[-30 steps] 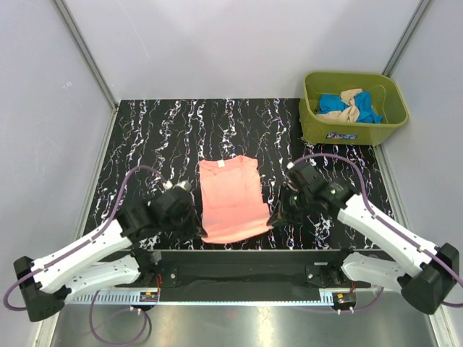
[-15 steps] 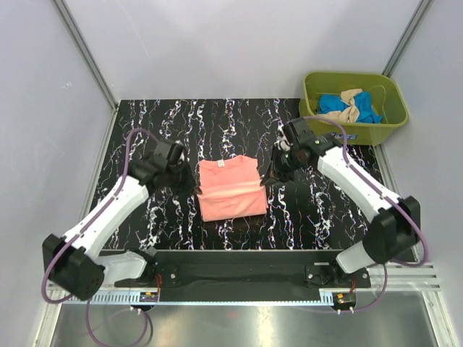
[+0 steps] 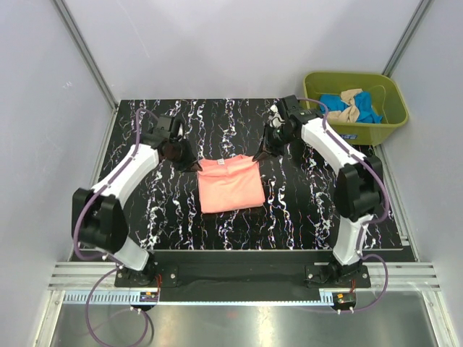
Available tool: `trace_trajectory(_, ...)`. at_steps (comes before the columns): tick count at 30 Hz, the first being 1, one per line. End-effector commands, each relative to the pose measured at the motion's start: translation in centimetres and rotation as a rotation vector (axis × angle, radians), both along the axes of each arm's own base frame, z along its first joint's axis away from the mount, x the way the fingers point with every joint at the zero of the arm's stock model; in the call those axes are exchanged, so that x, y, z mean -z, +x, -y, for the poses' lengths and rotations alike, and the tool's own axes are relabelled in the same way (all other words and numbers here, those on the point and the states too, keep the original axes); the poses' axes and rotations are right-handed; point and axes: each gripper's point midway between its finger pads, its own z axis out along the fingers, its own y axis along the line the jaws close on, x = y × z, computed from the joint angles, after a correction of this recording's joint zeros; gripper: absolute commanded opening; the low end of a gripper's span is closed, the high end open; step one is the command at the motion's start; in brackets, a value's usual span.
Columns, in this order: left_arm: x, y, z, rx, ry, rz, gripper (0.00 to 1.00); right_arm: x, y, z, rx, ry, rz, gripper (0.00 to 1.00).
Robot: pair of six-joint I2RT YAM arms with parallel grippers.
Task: Fold and stack the t-shirts
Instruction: Fold the tshirt
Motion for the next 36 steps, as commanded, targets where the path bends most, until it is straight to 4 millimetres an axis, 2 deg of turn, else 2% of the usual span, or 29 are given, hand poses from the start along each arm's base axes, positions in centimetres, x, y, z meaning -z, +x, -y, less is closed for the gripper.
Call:
trace_trajectory(1,-0.2,3.2,1.1,0.054,-0.053,0.064,0.0,-0.1,2.8,-0.6,-0.032,0.054,0.053,0.0)
trace_trajectory(2,0.6,3.9,0.9,0.048,-0.05,0.047,0.0,0.4,3.9,-0.5,-0.035,0.05,0.066,0.01)
trace_trajectory(8,2.9,7.8,0.0,0.014,-0.052,0.061,0.02,2.9,8.5,-0.1,-0.018,0.062,0.103,0.04)
trace_trajectory(9,3.4,8.8,-0.1,0.007,-0.049,0.065,0.03,3.6,9.4,-0.3,-0.019,0.062,0.105,0.1)
trace_trajectory(10,4.1,9.3,-0.3,0.0,-0.043,0.056,0.08,4.0,10.1,-0.2,-0.018,0.063,0.113,0.15)
trace_trajectory(11,3.8,10.2,-0.5,-0.007,-0.057,0.062,0.1,5.5,10.8,-0.1,-0.023,0.058,0.107,0.2)
trace_trajectory(12,4.2,10.6,-0.6,-0.01,-0.054,0.056,0.12,5.3,11.8,-0.5,-0.033,0.069,0.141,0.22)
trace_trajectory(13,5.5,10.9,-1.0,-0.013,-0.031,0.031,0.23,5.8,12.7,-0.3,-0.033,0.061,0.154,0.3)
trace_trajectory(14,6.0,11.5,-2.1,-0.046,0.027,0.034,0.31,6.2,13.3,-0.2,-0.036,0.058,0.16,0.36)
trace_trajectory(15,5.6,12.1,-2.4,-0.046,0.042,0.053,0.32,6.3,14.7,-0.3,-0.043,0.054,0.182,0.4)
trace_trajectory(16,4.8,12.4,-3.0,-0.047,0.066,0.084,0.33,6.8,14.6,0.6,-0.04,0.003,0.156,0.46)
trace_trajectory(17,4.5,12.7,-4.2,-0.076,0.116,0.108,0.39,5.9,15.6,0.7,-0.053,-0.012,0.208,0.5)
trace_trajectory(19,3.2,12.8,-5.0,-0.087,0.131,0.14,0.48,4.8,15.7,1.1,-0.061,-0.035,0.236,0.58)
trace_trajectory(20,1.8,12.6,-5.5,-0.101,0.141,0.164,0.53,3.4,15.7,1.4,-0.069,-0.04,0.274,0.64)
trace_trajectory(22,0.6,12.1,-5.8,-0.107,0.149,0.186,0.55,3.4,15.4,2.1,-0.058,-0.074,0.286,0.67)
trace_trajectory(23,0.2,11.3,-6.0,-0.118,0.149,0.193,0.56,3.0,14.6,2.5,-0.054,-0.09,0.288,0.74)
trace_trajectory(25,-0.6,10.8,-5.9,-0.14,0.126,0.215,0.58,2.5,14.3,2.6,-0.047,-0.09,0.308,0.74)
trace_trajectory(26,-1.0,9.9,-5.9,-0.145,0.12,0.225,0.58,2.2,13.6,2.7,-0.04,-0.085,0.297,0.73)
trace_trajectory(28,-1.4,9.8,-5.3,-0.143,0.071,0.26,0.51,1.3,12.9,1.7,-0.054,-0.013,0.299,0.69)
trace_trajectory(29,-0.8,8.9,-3.8,-0.093,-0.01,0.244,0.46,1.4,11.8,1.4,-0.046,0.018,0.265,0.67)
trace_trajectory(30,-1.5,9.6,-2.6,-0.066,-0.071,0.291,0.3,1.2,11.0,0.5,-0.067,0.064,0.254,0.56)
trace_trajectory(31,-1.8,9.0,-0.8,-0.018,-0.163,0.279,0.26,0.7,11.1,0.2,-0.056,0.096,0.272,0.51)
trace_trajectory(32,-1.1,8.6,0.2,0.004,-0.207,0.267,0.24,1.6,10.0,0.0,-0.059,0.111,0.243,0.45)
trace_trajectory(33,-1.8,9.3,1.3,0.03,-0.262,0.318,0.22,1.7,9.4,-0.4,-0.069,0.146,0.235,0.4)
trace_trajectory(34,-1.5,8.8,3.1,0.058,-0.329,0.286,0.21,1.4,9.7,-0.8,-0.054,0.179,0.247,0.23)
trace_trajectory(35,-0.8,8.4,3.8,0.072,-0.357,0.275,0.21,1.9,9.4,-0.9,-0.05,0.192,0.232,0.18)
trace_trajectory(36,-1.3,9.1,4.8,0.095,-0.393,0.32,0.21,3.0,8.8,-1.1,-0.05,0.207,0.204,0.13)
